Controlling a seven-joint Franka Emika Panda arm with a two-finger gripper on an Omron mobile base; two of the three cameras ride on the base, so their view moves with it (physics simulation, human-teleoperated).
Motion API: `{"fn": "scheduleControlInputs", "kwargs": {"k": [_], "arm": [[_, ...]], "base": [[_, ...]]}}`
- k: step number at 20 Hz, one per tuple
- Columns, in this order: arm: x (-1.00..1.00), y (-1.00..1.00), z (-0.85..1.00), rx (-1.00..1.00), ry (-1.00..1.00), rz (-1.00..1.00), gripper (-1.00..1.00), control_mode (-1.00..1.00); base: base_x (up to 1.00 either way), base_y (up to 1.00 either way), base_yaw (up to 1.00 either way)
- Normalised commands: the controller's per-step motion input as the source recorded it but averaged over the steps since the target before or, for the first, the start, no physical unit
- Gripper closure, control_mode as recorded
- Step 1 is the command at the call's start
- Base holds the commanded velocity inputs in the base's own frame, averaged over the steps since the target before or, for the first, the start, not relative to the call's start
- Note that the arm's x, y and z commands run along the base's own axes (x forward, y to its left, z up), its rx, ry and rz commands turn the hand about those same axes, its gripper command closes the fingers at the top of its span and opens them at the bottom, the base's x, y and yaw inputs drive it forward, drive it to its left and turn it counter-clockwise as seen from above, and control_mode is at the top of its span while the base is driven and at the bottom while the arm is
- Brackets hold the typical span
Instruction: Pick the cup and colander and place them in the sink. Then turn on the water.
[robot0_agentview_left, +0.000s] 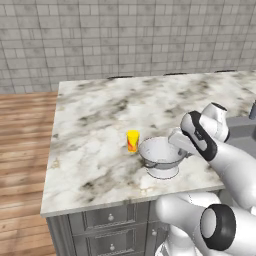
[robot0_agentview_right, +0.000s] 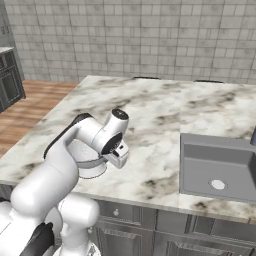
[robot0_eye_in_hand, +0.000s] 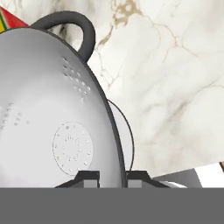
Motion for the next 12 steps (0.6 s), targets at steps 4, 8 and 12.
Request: {"fn": "scheduleControlInputs", "kwargs": {"k": [4,8,12], "arm": [[0.04,0.31,0.29,0.01,-0.01,0.02,1.00,-1.00],[0.00,0.00,0.00,0.00,0.00,0.00,1.00,-1.00],[0.00,0.00,0.00,0.00,0.00,0.00,1.00,-1.00]], "base": [[0.00,0.00,0.00],[0.00,0.00,0.00],[0.00,0.00,0.00]]}}
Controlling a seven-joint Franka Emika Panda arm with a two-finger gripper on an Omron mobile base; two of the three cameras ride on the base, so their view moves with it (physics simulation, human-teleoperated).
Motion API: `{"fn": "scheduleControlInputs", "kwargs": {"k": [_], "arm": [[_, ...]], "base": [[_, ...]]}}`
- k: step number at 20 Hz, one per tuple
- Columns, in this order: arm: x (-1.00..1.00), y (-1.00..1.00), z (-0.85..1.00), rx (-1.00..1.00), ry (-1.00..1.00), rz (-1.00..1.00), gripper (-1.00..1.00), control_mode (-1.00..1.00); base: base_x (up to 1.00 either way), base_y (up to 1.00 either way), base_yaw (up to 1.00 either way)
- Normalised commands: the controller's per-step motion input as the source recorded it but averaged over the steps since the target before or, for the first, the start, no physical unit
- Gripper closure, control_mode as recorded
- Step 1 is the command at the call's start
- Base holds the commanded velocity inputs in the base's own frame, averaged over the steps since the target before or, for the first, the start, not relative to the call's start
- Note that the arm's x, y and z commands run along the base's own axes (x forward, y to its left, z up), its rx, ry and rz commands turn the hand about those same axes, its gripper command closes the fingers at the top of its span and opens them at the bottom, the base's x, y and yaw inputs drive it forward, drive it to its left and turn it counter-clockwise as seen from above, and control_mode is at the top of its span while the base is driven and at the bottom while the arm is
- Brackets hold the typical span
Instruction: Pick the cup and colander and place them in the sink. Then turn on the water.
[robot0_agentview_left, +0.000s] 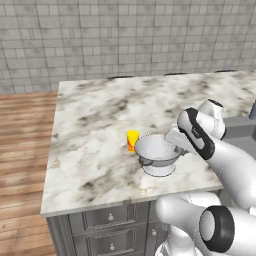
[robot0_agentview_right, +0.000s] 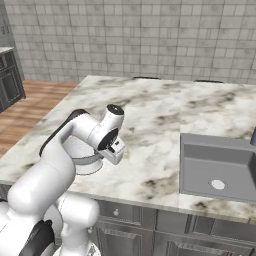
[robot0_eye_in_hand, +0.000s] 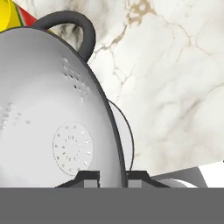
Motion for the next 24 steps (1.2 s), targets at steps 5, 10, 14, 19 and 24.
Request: {"fn": "scheduleControlInputs", "kwargs": {"k": [5,10,14,19,24], "arm": [[0.00,0.00,0.00,0.00,0.00,0.00,1.00,1.00],[0.00,0.00,0.00,0.00,0.00,0.00,1.00,1.00],[0.00,0.00,0.00,0.00,0.00,0.00,1.00,1.00],[0.00,0.00,0.00,0.00,0.00,0.00,1.00,1.00],[0.00,0.00,0.00,0.00,0.00,0.00,1.00,1.00]], "base": [[-0.17,-0.04,-0.01],[-0.25,-0.61,-0.07],[-0.02,-0.76,-0.03],[0.00,-0.75,0.00],[0.24,-0.64,0.00]]}}
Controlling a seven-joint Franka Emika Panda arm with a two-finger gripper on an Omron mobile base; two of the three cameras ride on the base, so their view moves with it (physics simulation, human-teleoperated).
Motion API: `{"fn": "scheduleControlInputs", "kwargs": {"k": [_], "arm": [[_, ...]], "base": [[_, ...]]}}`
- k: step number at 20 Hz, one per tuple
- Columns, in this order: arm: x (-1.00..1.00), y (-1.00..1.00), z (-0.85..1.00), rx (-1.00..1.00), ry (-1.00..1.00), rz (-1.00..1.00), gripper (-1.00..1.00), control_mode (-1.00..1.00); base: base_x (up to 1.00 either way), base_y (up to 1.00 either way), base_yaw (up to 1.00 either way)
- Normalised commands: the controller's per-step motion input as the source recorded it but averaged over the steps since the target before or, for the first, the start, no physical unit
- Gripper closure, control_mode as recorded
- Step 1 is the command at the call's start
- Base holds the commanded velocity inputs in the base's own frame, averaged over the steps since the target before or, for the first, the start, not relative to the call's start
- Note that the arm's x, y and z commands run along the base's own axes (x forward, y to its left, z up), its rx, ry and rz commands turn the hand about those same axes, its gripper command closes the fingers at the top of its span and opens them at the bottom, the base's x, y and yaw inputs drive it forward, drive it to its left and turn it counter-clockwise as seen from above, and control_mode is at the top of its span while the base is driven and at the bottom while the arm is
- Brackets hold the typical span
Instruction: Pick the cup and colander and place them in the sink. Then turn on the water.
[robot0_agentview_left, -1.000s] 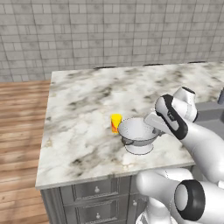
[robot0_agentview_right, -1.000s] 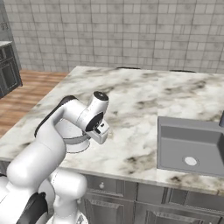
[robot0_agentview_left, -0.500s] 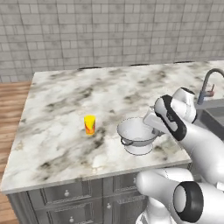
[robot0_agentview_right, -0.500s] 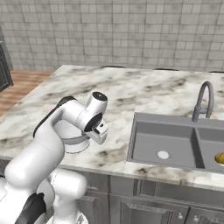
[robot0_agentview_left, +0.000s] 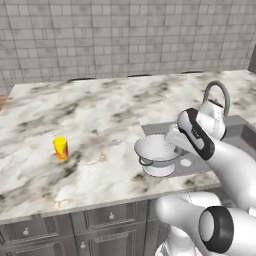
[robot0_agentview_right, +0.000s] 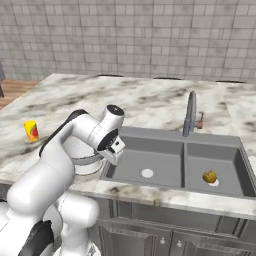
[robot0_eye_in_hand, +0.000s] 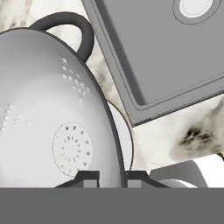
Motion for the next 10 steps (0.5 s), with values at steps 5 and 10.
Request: {"fn": "scheduleControlInputs", "kwargs": {"k": [5,10], "arm": [[0.00,0.00,0.00,0.00,0.00,0.00,1.00,1.00],[0.00,0.00,0.00,0.00,0.00,0.00,1.00,1.00]], "base": [[0.68,-0.48,0.07],[0.64,-0.40,0.08]]}}
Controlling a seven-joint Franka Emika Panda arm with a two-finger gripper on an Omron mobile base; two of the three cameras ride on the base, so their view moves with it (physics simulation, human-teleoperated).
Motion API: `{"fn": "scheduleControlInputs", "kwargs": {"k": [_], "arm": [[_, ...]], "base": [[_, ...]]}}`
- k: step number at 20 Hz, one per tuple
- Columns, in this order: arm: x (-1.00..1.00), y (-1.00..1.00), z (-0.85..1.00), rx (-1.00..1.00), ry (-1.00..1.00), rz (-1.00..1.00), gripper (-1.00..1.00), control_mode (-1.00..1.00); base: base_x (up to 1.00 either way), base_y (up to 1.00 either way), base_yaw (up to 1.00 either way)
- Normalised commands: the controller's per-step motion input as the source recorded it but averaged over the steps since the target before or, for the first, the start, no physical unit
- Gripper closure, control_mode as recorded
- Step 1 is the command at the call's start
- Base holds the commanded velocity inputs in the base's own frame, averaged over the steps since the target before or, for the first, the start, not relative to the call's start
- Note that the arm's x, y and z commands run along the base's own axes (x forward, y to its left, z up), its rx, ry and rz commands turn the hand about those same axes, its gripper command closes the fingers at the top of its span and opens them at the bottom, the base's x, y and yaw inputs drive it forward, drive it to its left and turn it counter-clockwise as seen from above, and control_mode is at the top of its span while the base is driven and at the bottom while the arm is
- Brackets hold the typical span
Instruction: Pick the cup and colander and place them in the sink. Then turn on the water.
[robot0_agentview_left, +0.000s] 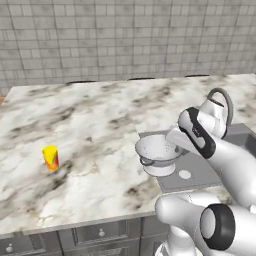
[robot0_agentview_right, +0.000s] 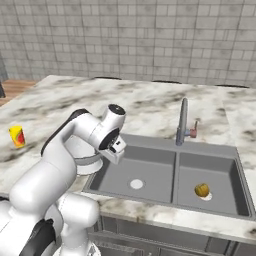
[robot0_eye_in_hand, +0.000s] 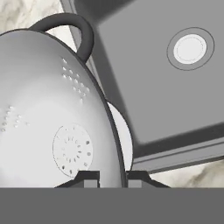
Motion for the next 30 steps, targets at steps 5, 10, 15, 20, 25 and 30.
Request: {"fn": "scheduleControlInputs", "kwargs": {"k": [5,10,15,20,25,30], "arm": [[0.00,0.00,0.00,0.00,0.00,0.00,1.00,-1.00],[0.20,0.00,0.00,0.00,0.08,-0.02,1.00,-1.00],[0.31,-0.17,0.04,0.00,0.34,-0.03,1.00,-1.00],[0.26,-0.70,0.00,0.00,0.20,-0.02,1.00,-1.00],[0.04,-0.60,0.00,0.00,0.01,-0.01,1.00,-1.00],[0.02,-0.30,-0.05,0.03,-0.07,0.00,1.00,-1.00]], "base": [[0.01,-0.05,0.01],[0.00,0.00,0.00],[0.00,0.00,0.00],[0.00,0.00,0.00],[0.00,0.00,0.00],[0.00,0.00,0.00]]}}
